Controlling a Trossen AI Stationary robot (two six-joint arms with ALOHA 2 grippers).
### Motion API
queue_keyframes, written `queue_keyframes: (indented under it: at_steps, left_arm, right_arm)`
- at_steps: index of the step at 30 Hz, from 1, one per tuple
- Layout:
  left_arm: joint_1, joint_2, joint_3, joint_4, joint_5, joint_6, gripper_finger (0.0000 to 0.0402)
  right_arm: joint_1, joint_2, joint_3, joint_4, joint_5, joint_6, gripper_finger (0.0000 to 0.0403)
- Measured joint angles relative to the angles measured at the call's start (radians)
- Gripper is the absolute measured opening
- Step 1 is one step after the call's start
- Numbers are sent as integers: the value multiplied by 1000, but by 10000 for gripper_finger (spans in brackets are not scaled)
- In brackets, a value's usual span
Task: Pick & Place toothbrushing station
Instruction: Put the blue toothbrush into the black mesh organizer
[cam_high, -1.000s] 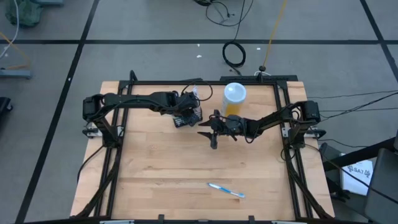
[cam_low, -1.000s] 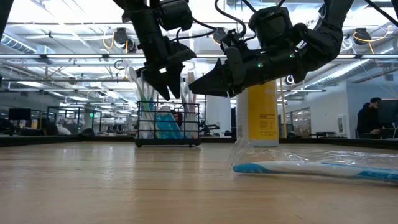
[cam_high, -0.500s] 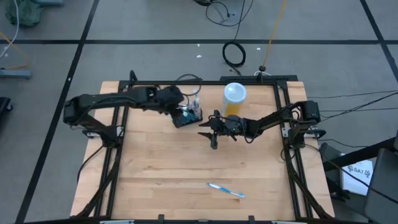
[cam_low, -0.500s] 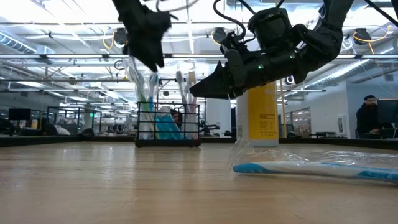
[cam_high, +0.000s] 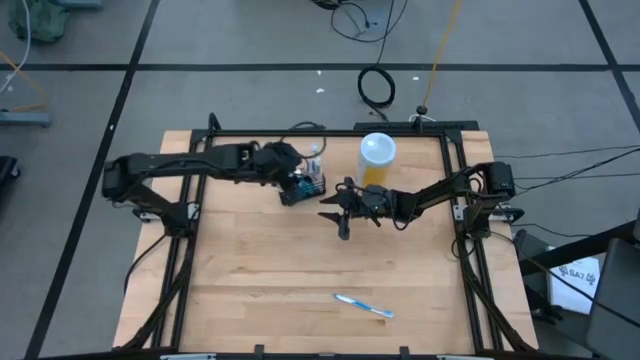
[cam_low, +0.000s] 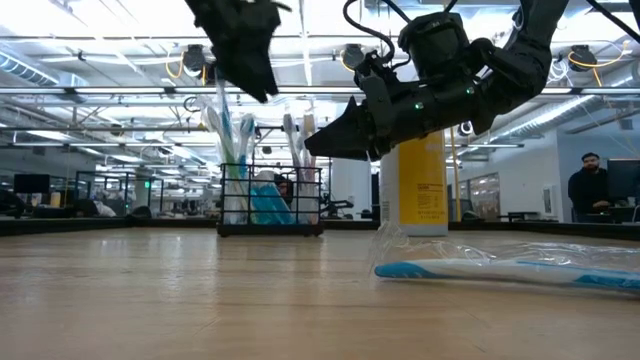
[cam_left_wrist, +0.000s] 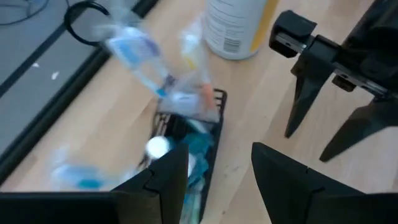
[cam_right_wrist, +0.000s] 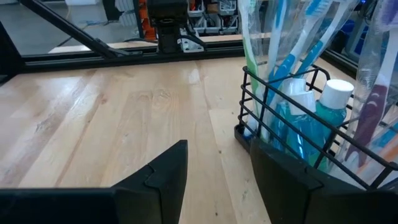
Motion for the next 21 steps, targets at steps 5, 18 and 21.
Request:
queue_keyframes:
  at_steps: [5,18,21]
  left_arm:
    - [-1,87,-4,31,58,-39,184]
    - [1,184,-6,109,94,-87,184]
    - [0,185,-6,106,39,-116,184]
  right_arm:
    - [0,0,0,-1,0,7,171]
    - [0,0,0,-5,0,7,171]
    - [0,0,0,-8,0,7,171]
